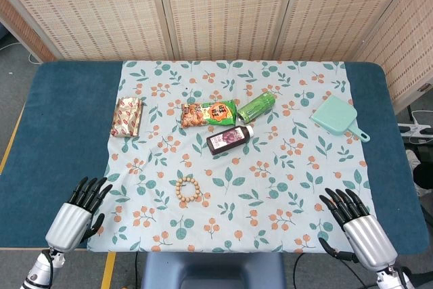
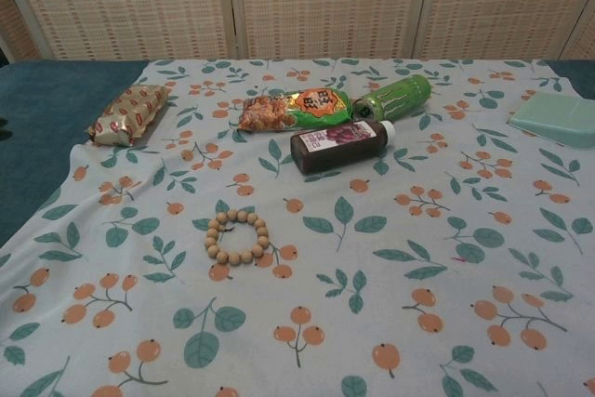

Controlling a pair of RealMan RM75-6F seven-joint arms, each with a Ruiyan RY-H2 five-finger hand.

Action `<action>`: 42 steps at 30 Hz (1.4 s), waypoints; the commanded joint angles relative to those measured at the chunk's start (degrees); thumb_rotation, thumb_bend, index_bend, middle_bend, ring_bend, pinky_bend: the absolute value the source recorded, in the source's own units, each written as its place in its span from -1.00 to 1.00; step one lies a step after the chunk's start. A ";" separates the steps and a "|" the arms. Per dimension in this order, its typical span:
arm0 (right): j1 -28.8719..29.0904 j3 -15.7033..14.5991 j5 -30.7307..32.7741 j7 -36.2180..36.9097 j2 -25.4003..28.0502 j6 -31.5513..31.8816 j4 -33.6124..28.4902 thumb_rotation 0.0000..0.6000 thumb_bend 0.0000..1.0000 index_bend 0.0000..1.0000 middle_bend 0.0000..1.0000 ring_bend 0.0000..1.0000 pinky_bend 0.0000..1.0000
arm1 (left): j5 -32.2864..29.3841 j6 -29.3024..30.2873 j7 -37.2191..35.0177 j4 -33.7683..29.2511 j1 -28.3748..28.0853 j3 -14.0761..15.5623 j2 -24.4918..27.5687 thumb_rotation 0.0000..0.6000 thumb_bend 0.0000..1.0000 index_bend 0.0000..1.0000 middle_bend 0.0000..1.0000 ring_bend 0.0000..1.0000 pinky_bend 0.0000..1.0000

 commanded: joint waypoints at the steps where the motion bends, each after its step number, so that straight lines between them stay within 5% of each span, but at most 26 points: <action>1: 0.17 0.05 0.02 -0.11 -0.12 -0.25 -0.07 -0.09 -0.41 -1.00 -1.00 -1.00 -1.00 | 1.14 -0.33 -1.11 1.19 -0.62 0.20 -1.43 1.00 0.04 -0.97 -0.88 -0.99 -1.00; 8: 0.41 0.07 0.32 -0.52 -0.50 -1.06 -0.05 -0.09 -0.41 -1.00 -1.00 -1.00 -1.00 | 0.60 -10.22 2.78 1.52 -5.42 -0.67 -6.80 1.00 0.04 -0.72 -0.52 -0.92 -1.00; 12: 0.62 0.18 0.71 -0.46 -0.54 -1.52 -0.03 -0.09 -0.41 -1.00 -1.00 -1.00 -1.00 | -1.12 -15.52 7.82 1.55 -7.64 -1.94 -10.19 1.00 0.04 -0.65 -0.46 -0.90 -1.00; 29: 1.33 0.13 1.61 0.83 -0.03 -2.74 -0.08 -0.09 -0.41 -1.00 -1.00 -1.00 -1.00 | -0.99 -19.03 16.21 12.04 -13.38 -4.45 -24.59 1.00 0.04 -0.44 -0.40 -0.90 -1.00; 42: 1.37 0.05 1.43 1.66 0.32 -2.26 0.03 -0.09 -0.41 -1.00 -1.00 -1.00 -1.00 | -3.14 -21.86 19.93 16.32 -15.67 -4.85 -28.95 1.00 0.04 -0.33 -0.34 -0.90 -1.00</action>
